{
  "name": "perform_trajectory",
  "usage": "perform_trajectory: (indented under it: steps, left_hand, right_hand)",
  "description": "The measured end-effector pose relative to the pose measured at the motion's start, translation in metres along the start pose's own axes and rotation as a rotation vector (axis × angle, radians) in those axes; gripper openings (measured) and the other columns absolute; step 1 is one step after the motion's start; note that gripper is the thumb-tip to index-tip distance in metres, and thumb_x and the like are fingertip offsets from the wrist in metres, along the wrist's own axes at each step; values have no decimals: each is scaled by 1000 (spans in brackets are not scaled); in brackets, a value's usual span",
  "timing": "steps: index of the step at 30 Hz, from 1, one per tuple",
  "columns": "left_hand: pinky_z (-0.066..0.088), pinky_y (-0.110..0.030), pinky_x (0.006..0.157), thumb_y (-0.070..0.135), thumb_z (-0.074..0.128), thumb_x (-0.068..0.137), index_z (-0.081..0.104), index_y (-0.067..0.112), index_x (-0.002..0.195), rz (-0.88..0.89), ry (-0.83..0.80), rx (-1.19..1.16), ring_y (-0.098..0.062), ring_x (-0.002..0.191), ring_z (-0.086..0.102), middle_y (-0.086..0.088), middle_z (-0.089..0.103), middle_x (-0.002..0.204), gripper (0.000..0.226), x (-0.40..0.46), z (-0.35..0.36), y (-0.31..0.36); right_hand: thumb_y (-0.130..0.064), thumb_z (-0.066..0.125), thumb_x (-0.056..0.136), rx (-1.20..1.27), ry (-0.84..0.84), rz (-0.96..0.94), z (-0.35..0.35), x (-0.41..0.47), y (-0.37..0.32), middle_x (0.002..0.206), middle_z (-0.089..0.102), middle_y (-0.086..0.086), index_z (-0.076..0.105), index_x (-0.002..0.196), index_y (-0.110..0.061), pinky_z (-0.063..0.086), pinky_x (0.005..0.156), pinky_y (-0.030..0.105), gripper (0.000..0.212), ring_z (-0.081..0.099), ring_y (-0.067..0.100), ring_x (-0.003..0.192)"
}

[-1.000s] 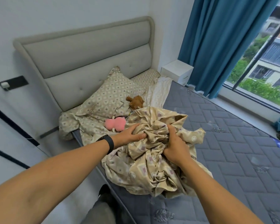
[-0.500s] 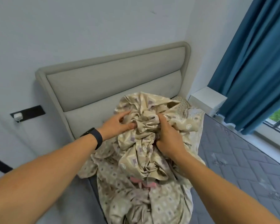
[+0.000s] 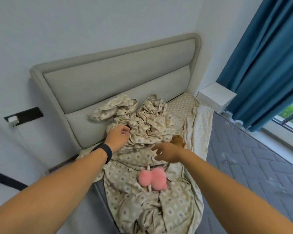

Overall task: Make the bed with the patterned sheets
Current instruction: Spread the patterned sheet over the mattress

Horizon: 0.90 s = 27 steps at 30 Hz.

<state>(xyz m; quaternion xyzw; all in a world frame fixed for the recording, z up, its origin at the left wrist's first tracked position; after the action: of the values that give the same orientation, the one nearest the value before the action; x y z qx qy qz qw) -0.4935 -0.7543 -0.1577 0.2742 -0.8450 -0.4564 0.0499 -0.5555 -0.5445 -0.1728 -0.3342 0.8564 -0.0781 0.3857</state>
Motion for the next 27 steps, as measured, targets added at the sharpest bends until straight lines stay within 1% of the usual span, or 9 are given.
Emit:
perform_trajectory:
  steps: [3,6,9,12,14,16,20,23,27]
  left_hand:
    - [41,-21,61,14,50,96,66,15,110,50,-90,38,-18,88,60,0,64,116,21,-8,30,27]
    - [47,-27,63,15,49,97,65,15,112,58,-193,39,-18,82,62,0,63,118,22,-29,70,44]
    - [45,-24,61,13,53,95,66,16,107,25,-308,11,-15,73,59,-2,64,112,18,-63,125,42]
    - [50,-28,78,11,57,94,65,21,100,-8,-425,21,-20,95,63,-4,65,109,14,-110,184,27]
    - [47,-22,82,8,57,95,67,15,105,-32,-494,29,-19,106,59,-1,62,113,15,-149,220,12]
    - [45,-19,80,10,59,96,68,13,108,-74,-538,46,-19,104,60,-1,63,112,16,-189,252,-7]
    - [50,-33,88,17,59,97,69,13,102,-220,-605,72,-22,103,62,-1,65,112,12,-255,289,-50]
    - [52,-35,84,18,57,99,67,13,101,-304,-624,96,-24,94,63,0,63,103,12,-312,311,-75]
    - [53,-37,90,17,58,97,67,16,101,-364,-635,129,-25,96,64,-2,64,101,10,-376,353,-101]
  right_hand:
    - [-37,62,98,1,-22,63,17,-33,27,139,60,2,46,150,-25,43,93,26,56,57,21,124]
    - [-35,60,100,89,58,77,24,-73,46,138,61,3,48,149,-23,45,98,29,51,57,21,122]
    - [-35,59,101,185,140,79,38,-110,68,133,62,2,53,144,-23,45,93,28,45,58,19,115]
    - [-33,60,100,317,220,128,65,-145,99,126,65,2,56,140,-24,50,91,31,40,61,18,105]
    - [-32,60,100,394,214,174,98,-165,124,124,65,3,57,138,-23,52,89,32,39,63,18,98]
    - [-33,60,101,443,195,199,135,-186,147,121,65,2,57,137,-22,53,88,34,38,64,18,94]
    - [-34,58,101,530,175,259,205,-220,188,119,62,4,58,136,-20,51,91,36,37,61,21,96]
    - [-34,57,101,576,139,326,269,-246,220,119,62,4,59,133,-18,50,87,36,36,61,22,94]
    - [-27,55,100,649,177,422,335,-279,261,112,65,4,65,123,-15,43,78,30,28,58,19,93]
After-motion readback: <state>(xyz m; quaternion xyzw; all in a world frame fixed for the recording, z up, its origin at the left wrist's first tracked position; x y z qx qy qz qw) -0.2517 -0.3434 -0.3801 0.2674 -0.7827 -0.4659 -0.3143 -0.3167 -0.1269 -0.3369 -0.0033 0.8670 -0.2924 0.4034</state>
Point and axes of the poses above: each hand's wrist, its own x-axis towards the middle knuckle, its own z-axis out of the palm, y = z × x, the point moved 9 cm from there along x, towards the middle knuckle
